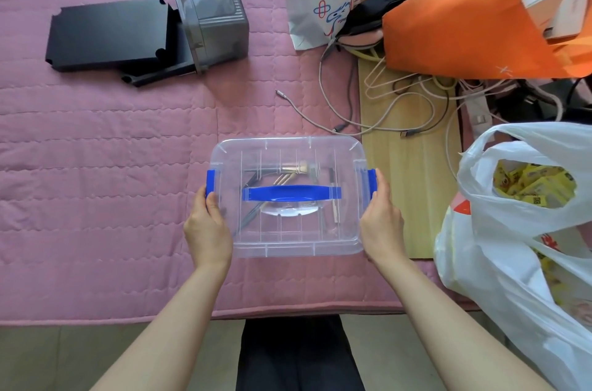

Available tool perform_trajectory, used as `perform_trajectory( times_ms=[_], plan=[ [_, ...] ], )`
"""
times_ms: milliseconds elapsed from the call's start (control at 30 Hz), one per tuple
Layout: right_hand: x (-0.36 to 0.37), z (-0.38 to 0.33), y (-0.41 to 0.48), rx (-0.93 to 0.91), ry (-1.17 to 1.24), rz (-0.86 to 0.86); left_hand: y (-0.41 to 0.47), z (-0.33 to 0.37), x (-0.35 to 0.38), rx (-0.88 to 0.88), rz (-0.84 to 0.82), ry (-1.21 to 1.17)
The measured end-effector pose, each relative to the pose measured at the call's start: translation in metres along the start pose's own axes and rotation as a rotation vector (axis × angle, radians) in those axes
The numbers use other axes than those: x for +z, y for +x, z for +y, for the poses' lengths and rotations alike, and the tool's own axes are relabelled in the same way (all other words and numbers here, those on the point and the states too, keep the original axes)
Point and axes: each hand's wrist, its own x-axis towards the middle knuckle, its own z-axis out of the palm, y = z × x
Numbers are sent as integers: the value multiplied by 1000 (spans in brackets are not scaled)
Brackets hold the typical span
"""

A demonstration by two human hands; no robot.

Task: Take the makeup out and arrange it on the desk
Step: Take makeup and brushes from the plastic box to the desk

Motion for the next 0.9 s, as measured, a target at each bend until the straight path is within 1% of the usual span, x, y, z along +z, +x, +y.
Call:
perform_trajectory(
  times_ms=[300,433,533,600,733,800,833,900],
  plan=[
    [7,2,1,57,25,46,3,5,-2,-48,13,-14],
    [7,4,-3,80,40,49,3,7,-4,-173,31,-21],
    [2,3,-4,79,37,43,5,7,-5,-204,15,-11],
    [-2,0,-3,77,51,30,9,2,-5,-236,-11,-42],
    [-9,-6,-4,98,85,32,18,0,-12,-372,-20,-146],
    [-15,-10,-7,107,60,49,16,4,-16,-319,7,-117],
    [-17,-13,-9,79,26,55,14,8,-18,-239,25,-74],
    [-17,-21,-15,-59,-69,49,6,15,-19,-1,34,-12]
  ],
)
